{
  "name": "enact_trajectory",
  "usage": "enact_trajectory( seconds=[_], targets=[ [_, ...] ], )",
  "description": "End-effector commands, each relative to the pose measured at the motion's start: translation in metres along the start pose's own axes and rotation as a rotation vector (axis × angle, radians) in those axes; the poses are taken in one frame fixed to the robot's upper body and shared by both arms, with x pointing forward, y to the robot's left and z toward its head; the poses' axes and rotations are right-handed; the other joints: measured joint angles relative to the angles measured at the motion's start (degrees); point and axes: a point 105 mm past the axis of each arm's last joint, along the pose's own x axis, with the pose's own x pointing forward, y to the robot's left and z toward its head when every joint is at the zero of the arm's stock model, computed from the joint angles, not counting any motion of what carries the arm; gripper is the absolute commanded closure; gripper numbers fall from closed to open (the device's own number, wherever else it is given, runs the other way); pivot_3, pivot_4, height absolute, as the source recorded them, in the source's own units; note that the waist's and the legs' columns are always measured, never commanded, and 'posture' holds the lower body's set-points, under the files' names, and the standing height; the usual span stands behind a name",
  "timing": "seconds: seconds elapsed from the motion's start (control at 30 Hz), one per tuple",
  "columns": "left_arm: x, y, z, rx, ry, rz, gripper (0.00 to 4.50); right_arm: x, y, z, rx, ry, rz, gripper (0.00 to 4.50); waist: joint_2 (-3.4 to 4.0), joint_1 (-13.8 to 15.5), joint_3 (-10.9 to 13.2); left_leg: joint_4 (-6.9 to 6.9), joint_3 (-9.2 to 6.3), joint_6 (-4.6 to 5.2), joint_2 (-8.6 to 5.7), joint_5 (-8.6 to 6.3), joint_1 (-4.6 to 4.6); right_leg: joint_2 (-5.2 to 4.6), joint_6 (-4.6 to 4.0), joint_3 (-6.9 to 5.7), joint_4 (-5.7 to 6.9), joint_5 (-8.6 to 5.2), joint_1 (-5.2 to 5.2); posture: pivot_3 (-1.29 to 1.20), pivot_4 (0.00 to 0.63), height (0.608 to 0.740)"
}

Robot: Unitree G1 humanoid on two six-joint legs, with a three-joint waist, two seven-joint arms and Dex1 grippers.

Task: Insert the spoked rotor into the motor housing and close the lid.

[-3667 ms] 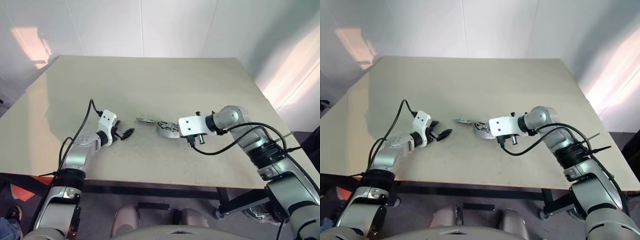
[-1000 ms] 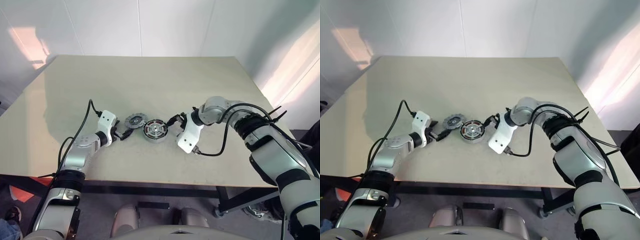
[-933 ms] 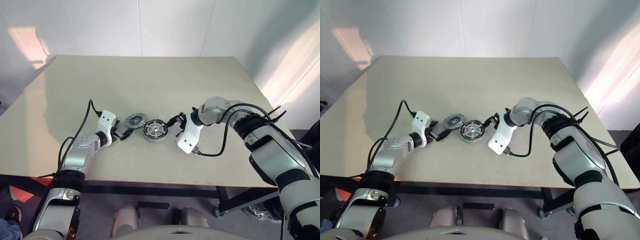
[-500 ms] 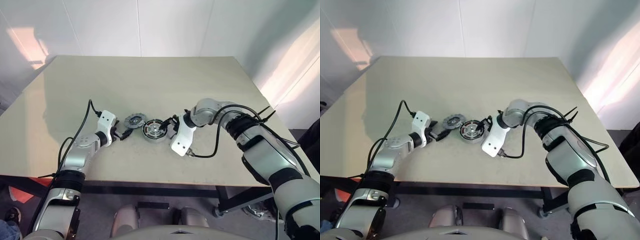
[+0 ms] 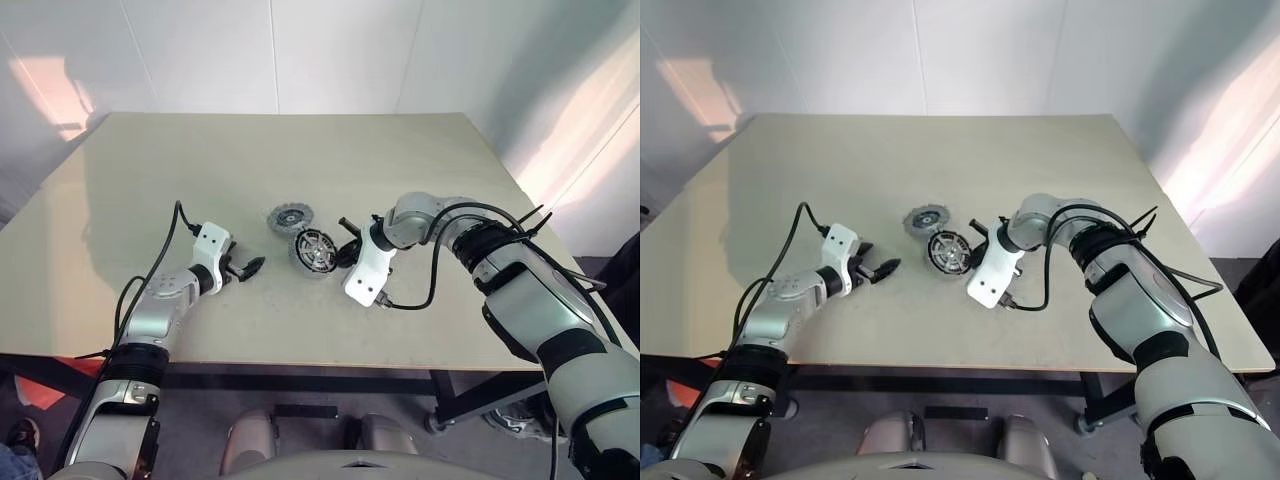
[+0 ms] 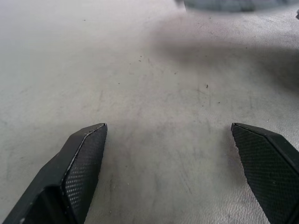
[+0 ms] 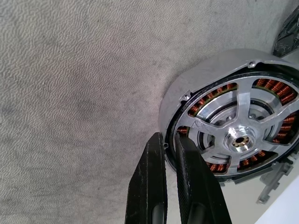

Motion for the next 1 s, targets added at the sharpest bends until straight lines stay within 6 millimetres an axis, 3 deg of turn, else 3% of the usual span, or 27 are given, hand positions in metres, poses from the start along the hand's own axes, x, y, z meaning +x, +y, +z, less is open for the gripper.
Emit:
enact_trajectory(
  seconds=[0.03,0.13,0.2,0.37,0.47,0.67,1.0],
  targets=[
    [0.001,0.002,0.004,0.009,-0.011,0.003,0.0,-0.005,-0.006,0.0,-0.008,-0.004,-0.014,4.5,0.0,0.0,0.0,0.0,0.0,0.0,0.0,0.0,0.0,0.0,0.0,0.0,0.0,0.0,0.0,0.0,0.0,0.74],
    [0.001,0.002,0.004,0.009,-0.009,0.004,0.0,-0.008,-0.006,-0.006,0.08,0.014,-0.035,4.5,0.0,0.01,0.0,0.0,0.0,0.0,0.0,0.0,-0.03,0.0,0.0,0.0,0.0,0.0,-0.02,0.0,0.0,0.74],
    [0.001,0.001,0.003,0.007,-0.009,0.004,0.0,-0.011,-0.005,-0.009,0.237,0.01,-0.044,4.5,0.0,0.05,0.0,0.0,0.0,0.01,0.0,0.0,-0.04,0.0,0.0,0.0,-0.01,0.0,-0.01,0.0,0.0,0.74],
    [0.0,0.0,0.0,0.002,-0.007,0.005,0.0,-0.023,-0.002,0.01,0.55,-0.119,0.011,4.5,0.0,0.29,0.0,0.0,-0.02,0.07,0.01,-0.02,-0.1,0.0,-0.01,-0.02,-0.05,0.0,0.02,0.0,0.0,0.74],
    [0.0,-0.002,-0.002,0.0,-0.004,0.0,0.0,-0.028,0.004,0.008,0.701,-0.081,0.041,4.5,0.01,0.5,0.01,0.0,-0.02,0.08,0.03,-0.03,-0.12,0.0,-0.01,-0.04,-0.05,0.0,-0.02,0.0,0.0,0.74],
    [0.002,-0.003,-0.001,0.003,-0.004,-0.007,0.0,-0.033,-0.016,0.032,1.17,-0.206,0.046,4.5,0.01,0.65,0.01,0.0,-0.02,0.05,0.04,-0.02,-0.06,0.01,0.0,-0.04,-0.06,0.0,0.0,0.0,0.0,0.74],
    [0.0,-0.002,-0.001,0.007,0.001,-0.007,0.0,-0.023,-0.051,0.049,1.713,-0.284,0.048,4.5,0.03,1.01,0.01,-0.07,-0.03,-0.04,0.07,0.01,-0.04,0.02,0.01,-0.05,-0.08,-0.01,-0.02,0.0,0.0,0.74]
  ],
)
